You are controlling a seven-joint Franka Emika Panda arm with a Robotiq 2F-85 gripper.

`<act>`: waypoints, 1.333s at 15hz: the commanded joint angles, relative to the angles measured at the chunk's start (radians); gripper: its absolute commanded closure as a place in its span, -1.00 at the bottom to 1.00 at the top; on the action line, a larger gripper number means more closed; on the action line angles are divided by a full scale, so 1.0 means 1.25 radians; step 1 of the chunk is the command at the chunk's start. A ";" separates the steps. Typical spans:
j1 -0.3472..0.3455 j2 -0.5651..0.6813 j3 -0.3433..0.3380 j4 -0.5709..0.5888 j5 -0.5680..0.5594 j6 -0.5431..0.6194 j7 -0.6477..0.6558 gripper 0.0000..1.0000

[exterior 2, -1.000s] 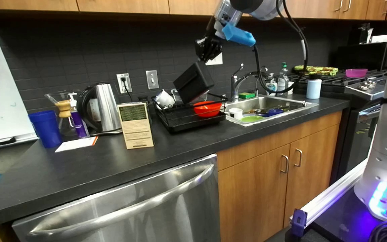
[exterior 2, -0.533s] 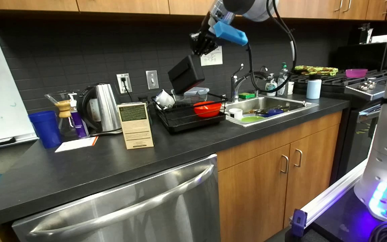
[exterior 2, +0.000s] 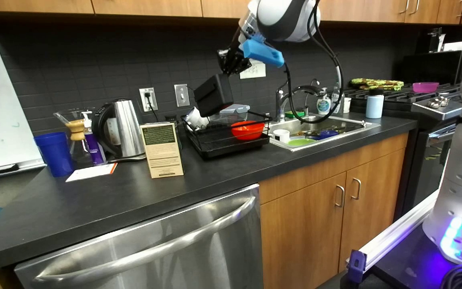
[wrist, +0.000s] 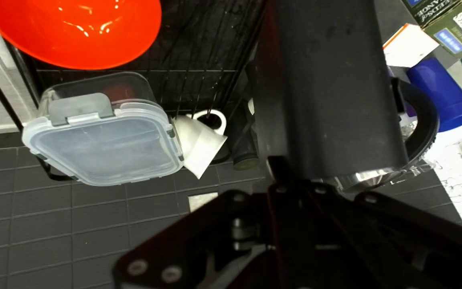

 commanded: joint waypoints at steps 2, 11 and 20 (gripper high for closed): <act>-0.115 0.004 0.107 -0.021 -0.103 0.097 0.123 0.98; -0.458 -0.078 0.438 -0.104 -0.137 0.225 0.208 0.98; -0.778 -0.248 0.843 -0.112 0.040 0.250 0.310 0.98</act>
